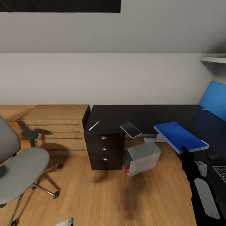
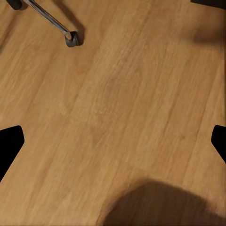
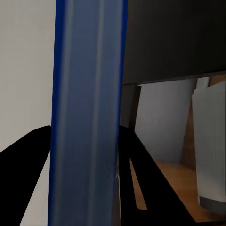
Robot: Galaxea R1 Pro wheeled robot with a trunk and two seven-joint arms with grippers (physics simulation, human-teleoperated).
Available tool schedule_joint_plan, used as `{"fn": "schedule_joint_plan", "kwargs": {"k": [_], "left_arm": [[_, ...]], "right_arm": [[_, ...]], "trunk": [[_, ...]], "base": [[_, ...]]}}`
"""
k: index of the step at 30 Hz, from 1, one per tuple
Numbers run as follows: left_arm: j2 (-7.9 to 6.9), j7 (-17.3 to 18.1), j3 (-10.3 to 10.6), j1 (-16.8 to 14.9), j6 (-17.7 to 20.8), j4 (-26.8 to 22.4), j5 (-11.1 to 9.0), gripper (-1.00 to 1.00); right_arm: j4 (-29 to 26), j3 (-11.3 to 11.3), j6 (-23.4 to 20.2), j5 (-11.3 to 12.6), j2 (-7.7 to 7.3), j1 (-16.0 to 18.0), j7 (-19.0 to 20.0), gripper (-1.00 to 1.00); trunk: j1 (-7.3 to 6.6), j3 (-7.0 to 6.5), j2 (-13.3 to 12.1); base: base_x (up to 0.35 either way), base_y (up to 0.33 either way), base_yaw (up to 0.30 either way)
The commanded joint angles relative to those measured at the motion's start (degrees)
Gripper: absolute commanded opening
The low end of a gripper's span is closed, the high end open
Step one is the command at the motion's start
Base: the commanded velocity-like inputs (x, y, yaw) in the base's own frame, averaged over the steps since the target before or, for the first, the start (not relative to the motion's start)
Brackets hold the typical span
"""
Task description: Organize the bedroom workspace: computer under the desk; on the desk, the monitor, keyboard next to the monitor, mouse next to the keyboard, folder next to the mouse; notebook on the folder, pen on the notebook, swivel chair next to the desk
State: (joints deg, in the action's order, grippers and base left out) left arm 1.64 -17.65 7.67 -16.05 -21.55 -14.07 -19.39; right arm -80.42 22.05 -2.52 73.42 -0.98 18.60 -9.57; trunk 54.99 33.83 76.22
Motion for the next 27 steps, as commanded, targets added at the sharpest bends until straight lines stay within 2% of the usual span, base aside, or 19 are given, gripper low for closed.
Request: {"fn": "schedule_joint_plan", "kwargs": {"k": [1,8,12,14,15,17,18,19,20,21,23,27], "left_arm": [[0.0,-0.4,0.5,0.0,-0.2,0.0,-0.4,1.0],[0.02,-0.4,0.5,0.0,-0.2,0.0,-0.4,1.0],[0.33,-0.4,0.5,0.0,-0.2,0.0,-0.4,1.0],[0.41,-0.4,0.5,0.0,-0.2,0.0,-0.4,1.0],[0.43,-0.4,0.5,0.0,-0.2,0.0,-0.4,1.0],[0.45,-0.4,0.5,0.0,-0.2,0.0,-0.4,1.0],[0.46,-0.4,0.5,0.0,-0.2,0.0,-0.4,1.0],[0.46,-0.4,0.5,0.0,-0.2,0.0,-0.3,1.0],[0.47,-0.4,0.5,0.0,-0.2,0.0,-0.3,1.0],[0.47,-0.4,0.5,0.0,-0.2,0.0,-0.3,1.0],[0.47,-0.4,0.5,0.0,-0.2,0.0,-0.3,1.0],[0.4,-0.4,0.4,0.0,-0.2,0.0,-0.3,1.0]], "right_arm": [[-0.1,0.0,-0.2,0.3,0.01,0.0,-0.3,-1.0],[-0.3,-0.3,-0.3,0.5,0.37,0.0,0.8,-1.0],[-0.3,-1.3,-0.1,0.4,0.52,0.2,1.3,-1.0],[0.6,-1.9,0.5,0.3,0.53,1.4,0.8,-1.0],[2.1,-2.0,1.3,0.2,0.54,3.4,0.2,-1.0],[8.1,-2.2,4.7,0.0,0.47,9.6,-0.7,-1.0],[12.4,-2.3,7.0,-0.2,0.37,13.3,-0.9,-1.0],[19.8,-2.4,11.0,-0.4,0.24,19.0,-1.1,-1.0],[24.9,-2.4,13.9,-0.8,0.19,22.7,-1.1,-1.0],[27.3,-2.4,15.4,-1.2,0.17,24.4,-1.1,-1.0],[36.0,-2.5,21.1,-3.0,0.19,29.5,-1.2,-1.0],[44.3,-2.3,28.6,-4.3,0.51,32.9,-0.7,-1.0]], "trunk": [[0.0,0.07,0.0],[0.0,0.1,0.0],[0.0,0.1,0.0],[0.0,0.1,0.0],[0.0,0.11,0.0],[0.0,0.11,0.0],[0.0,0.11,0.0],[0.0,0.11,0.0],[0.0,0.11,0.0],[0.0,0.11,0.0],[0.0,0.11,0.0],[0.0,0.11,0.0]], "base": [[0.0,0.0,-0.068],[0.0,0.0,-0.02],[0.0,0.0,-0.001],[0.0,0.0,0.0],[0.0,0.0,0.0],[0.0,0.0,0.0],[0.0,0.0,0.0],[0.0,0.0,0.0],[0.0,0.0,0.0],[0.0,0.0,0.0],[0.0,0.0,0.0],[0.0,0.0,0.0]]}}
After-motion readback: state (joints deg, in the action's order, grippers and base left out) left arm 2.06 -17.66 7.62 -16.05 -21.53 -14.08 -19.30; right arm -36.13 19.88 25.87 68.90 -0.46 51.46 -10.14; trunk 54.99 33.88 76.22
